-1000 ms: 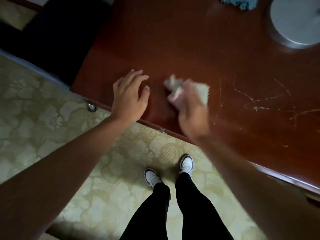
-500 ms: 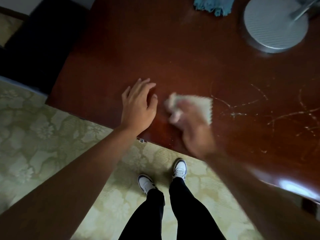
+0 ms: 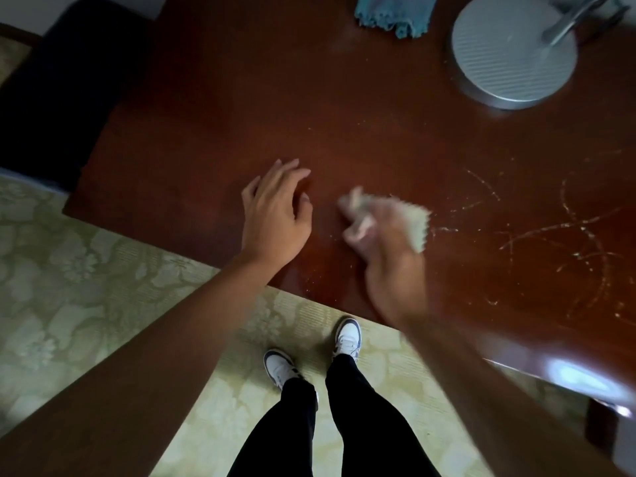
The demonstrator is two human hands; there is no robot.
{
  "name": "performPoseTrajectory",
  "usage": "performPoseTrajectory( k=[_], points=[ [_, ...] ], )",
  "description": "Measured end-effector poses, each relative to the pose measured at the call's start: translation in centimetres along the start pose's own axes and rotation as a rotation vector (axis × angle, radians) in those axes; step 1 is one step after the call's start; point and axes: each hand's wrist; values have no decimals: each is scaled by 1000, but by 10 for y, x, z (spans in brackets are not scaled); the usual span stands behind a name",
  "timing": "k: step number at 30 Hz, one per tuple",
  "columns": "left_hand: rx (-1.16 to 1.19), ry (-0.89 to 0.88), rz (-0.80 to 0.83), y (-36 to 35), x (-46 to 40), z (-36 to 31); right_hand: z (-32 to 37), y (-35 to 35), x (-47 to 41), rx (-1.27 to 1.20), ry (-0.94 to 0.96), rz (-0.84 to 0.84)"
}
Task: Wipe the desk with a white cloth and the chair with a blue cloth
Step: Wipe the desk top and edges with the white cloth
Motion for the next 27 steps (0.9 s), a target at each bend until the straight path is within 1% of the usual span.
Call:
performPoseTrajectory(
  k=[2,3,5,7,8,10,11,12,13,14,16,17,18,19,21,23,25,27],
  points=[
    [10,-8,-3,3,0,3,-35,28,-30,153,-176,-57],
    [21,-15,-1,4,1,5,-50,37,-43,205,-224,-56],
    [55,-20,0,5,4,8,-58,31,-53,346,-219,-14],
    [69,-6,-8,5,7,11,-31,1,-35,403,-137,119],
    [62,1,-15,5,7,11,-11,-16,-19,366,-54,171],
    [40,21,-16,6,7,12,17,-36,17,277,113,222],
    [29,35,-9,7,6,14,18,-34,23,254,159,274],
    [20,56,3,7,6,15,10,-23,18,284,189,319],
    [15,77,14,8,5,18,-8,-10,3,340,171,336],
    [16,94,23,9,4,20,-28,5,-15,374,93,310],
    [35,114,30,10,5,24,-63,33,-51,378,-97,126],
    [46,116,28,10,6,25,-67,40,-60,363,-163,57],
    [54,112,25,9,7,25,-60,36,-58,390,-168,43],
    [60,109,21,8,8,25,-50,28,-46,403,-147,73],
    [61,108,15,6,8,26,-24,12,-7,347,-59,140],
    [59,110,13,6,8,28,-16,13,25,299,24,154],
    [58,105,24,7,7,28,-29,28,8,291,3,111],
    [53,97,29,7,7,28,-48,36,-29,329,-82,34]
  ],
)
Point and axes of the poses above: each hand's wrist, its own x-axis away from the middle knuckle, its own y-axis out of the back of the hand, z = x × y, and after that the axes turned 12 degrees about y, right-handed
